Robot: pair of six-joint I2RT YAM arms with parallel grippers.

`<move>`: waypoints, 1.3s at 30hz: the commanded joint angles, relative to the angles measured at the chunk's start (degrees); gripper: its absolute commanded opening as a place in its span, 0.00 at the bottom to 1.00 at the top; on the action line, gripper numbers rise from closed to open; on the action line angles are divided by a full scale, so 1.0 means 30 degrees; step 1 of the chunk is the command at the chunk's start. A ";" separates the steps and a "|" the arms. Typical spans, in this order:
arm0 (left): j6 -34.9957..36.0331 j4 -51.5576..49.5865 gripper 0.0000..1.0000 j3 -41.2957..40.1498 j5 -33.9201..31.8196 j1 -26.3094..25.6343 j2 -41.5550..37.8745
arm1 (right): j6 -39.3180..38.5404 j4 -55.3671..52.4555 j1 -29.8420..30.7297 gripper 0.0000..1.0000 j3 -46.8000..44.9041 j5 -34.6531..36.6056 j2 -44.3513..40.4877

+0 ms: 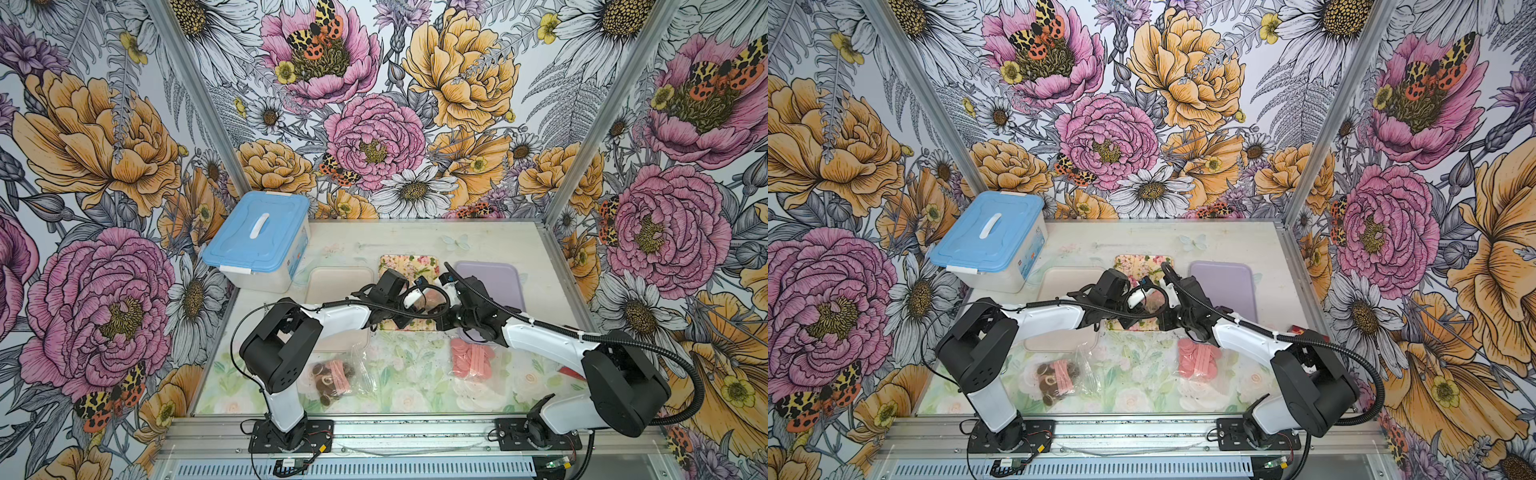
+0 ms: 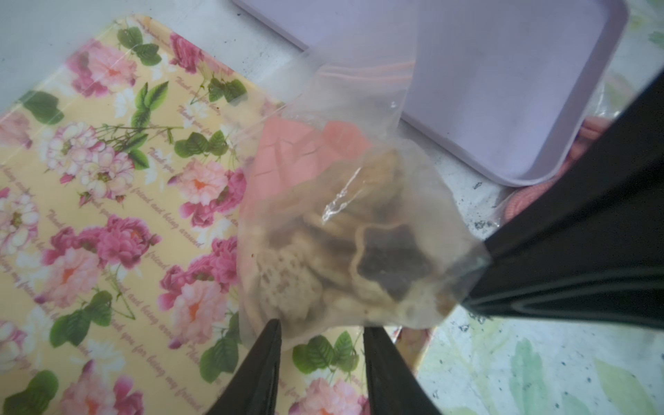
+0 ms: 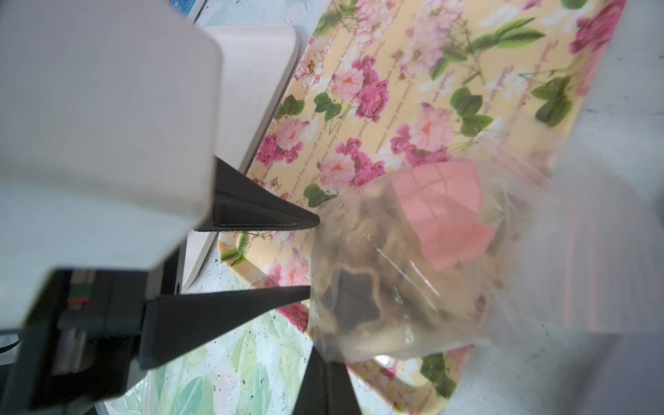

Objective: Pour cookies out of the ziploc bag
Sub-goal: 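Pour the cookies out of the ziploc bag onto the tray.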

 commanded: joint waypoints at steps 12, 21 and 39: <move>-0.0046 0.0687 0.07 0.0244 -0.0954 -0.0091 0.0599 | -0.0369 0.0583 0.0021 0.00 0.0042 -0.0309 -0.0298; -0.0497 0.0454 0.00 0.0372 -0.2017 -0.0104 0.0529 | -0.0690 0.0805 -0.0033 0.00 0.0037 -0.0019 -0.0094; -0.2628 0.0776 0.00 -0.0974 -0.3762 0.1211 -0.2701 | 0.0033 0.3746 -0.0033 0.00 0.0252 -0.1323 0.0703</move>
